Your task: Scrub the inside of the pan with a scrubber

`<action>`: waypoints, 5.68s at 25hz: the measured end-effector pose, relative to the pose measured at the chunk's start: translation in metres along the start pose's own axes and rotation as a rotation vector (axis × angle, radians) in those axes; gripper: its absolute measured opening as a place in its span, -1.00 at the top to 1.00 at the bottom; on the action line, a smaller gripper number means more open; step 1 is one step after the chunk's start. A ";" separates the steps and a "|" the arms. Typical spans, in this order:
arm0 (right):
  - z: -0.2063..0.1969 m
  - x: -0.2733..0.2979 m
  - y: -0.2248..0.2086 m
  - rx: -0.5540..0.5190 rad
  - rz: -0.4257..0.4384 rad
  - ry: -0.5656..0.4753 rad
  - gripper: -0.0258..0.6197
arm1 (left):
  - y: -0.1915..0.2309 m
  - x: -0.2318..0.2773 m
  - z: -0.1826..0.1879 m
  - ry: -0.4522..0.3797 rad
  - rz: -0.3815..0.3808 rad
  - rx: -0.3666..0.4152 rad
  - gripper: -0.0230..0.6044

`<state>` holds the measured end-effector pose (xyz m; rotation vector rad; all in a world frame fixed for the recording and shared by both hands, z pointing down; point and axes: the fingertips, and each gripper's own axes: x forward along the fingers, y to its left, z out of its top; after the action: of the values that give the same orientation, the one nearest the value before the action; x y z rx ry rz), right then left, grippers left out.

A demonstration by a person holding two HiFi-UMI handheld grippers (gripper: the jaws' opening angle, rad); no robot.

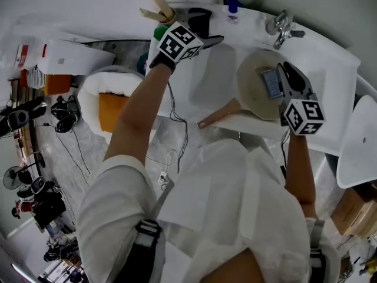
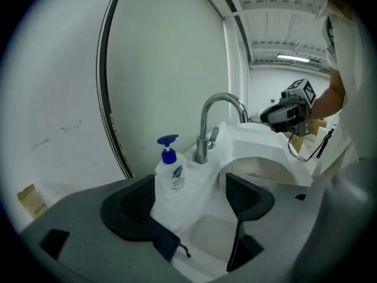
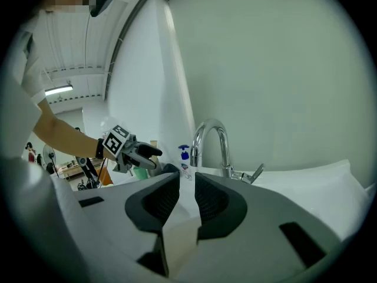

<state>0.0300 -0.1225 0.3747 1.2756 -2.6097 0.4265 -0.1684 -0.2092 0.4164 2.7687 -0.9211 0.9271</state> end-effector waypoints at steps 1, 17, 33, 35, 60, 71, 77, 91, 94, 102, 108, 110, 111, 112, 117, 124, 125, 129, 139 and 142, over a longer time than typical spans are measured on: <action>-0.001 0.002 -0.002 0.006 -0.009 0.001 0.69 | 0.004 0.010 0.001 0.001 -0.009 0.010 -0.25; -0.016 -0.001 -0.033 0.051 -0.103 0.052 0.70 | 0.042 0.131 -0.001 0.043 -0.142 0.124 -0.26; -0.020 0.004 -0.036 0.055 -0.102 0.058 0.70 | 0.032 0.147 -0.006 0.041 -0.142 0.132 0.18; -0.019 0.003 -0.036 0.050 -0.101 0.058 0.70 | 0.025 0.144 -0.006 0.042 -0.150 0.127 0.19; 0.055 -0.033 0.056 -0.283 0.018 0.023 0.90 | -0.197 0.073 0.052 0.149 -0.116 0.164 0.20; 0.015 -0.053 0.046 -0.194 0.023 0.063 0.90 | -0.233 0.084 0.028 0.228 -0.146 0.198 0.22; 0.005 -0.050 0.041 -0.159 0.030 0.077 0.90 | -0.236 0.092 0.020 0.270 -0.163 0.184 0.22; 0.035 -0.052 0.041 -0.113 0.070 -0.014 0.90 | -0.222 0.090 0.032 0.217 -0.163 0.122 0.22; 0.057 -0.061 0.031 -0.082 0.063 -0.081 0.90 | -0.213 0.083 0.031 0.210 -0.154 0.101 0.22; 0.065 -0.068 0.005 -0.087 0.026 -0.123 0.90 | -0.169 0.064 0.026 0.156 -0.101 -0.020 0.22; 0.051 -0.058 -0.017 -0.038 -0.009 -0.110 0.90 | -0.121 0.062 0.031 0.084 -0.041 -0.084 0.22; 0.049 -0.055 -0.023 -0.021 -0.016 -0.109 0.90 | -0.103 0.062 0.035 0.051 -0.027 -0.112 0.22; 0.047 -0.053 -0.025 -0.020 -0.018 -0.107 0.90 | -0.093 0.062 0.037 0.036 -0.018 -0.121 0.22; 0.045 -0.051 -0.027 -0.022 -0.020 -0.102 0.90 | -0.084 0.063 0.038 0.026 -0.008 -0.124 0.22; 0.036 -0.042 -0.032 -0.023 -0.030 -0.068 0.90 | -0.040 0.072 0.027 0.002 0.067 -0.151 0.21; 0.023 -0.029 -0.034 -0.024 -0.028 -0.018 0.90 | 0.015 0.087 0.007 -0.040 0.204 -0.238 0.21; 0.021 -0.027 -0.034 -0.023 -0.027 -0.011 0.90 | 0.022 0.089 0.005 -0.046 0.224 -0.254 0.21; 0.013 -0.021 -0.035 -0.018 -0.021 0.014 0.90 | 0.042 0.098 0.000 -0.053 0.266 -0.288 0.21; 0.012 0.002 -0.043 -0.016 -0.008 0.045 0.90 | 0.053 0.124 -0.016 0.011 0.278 -0.271 0.21; 0.010 0.005 -0.046 -0.013 -0.008 0.054 0.90 | 0.055 0.129 -0.016 0.012 0.277 -0.254 0.22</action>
<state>0.0632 -0.1560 0.3746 1.2520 -2.5583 0.4355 -0.1259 -0.3167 0.4969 2.4618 -1.3419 0.7921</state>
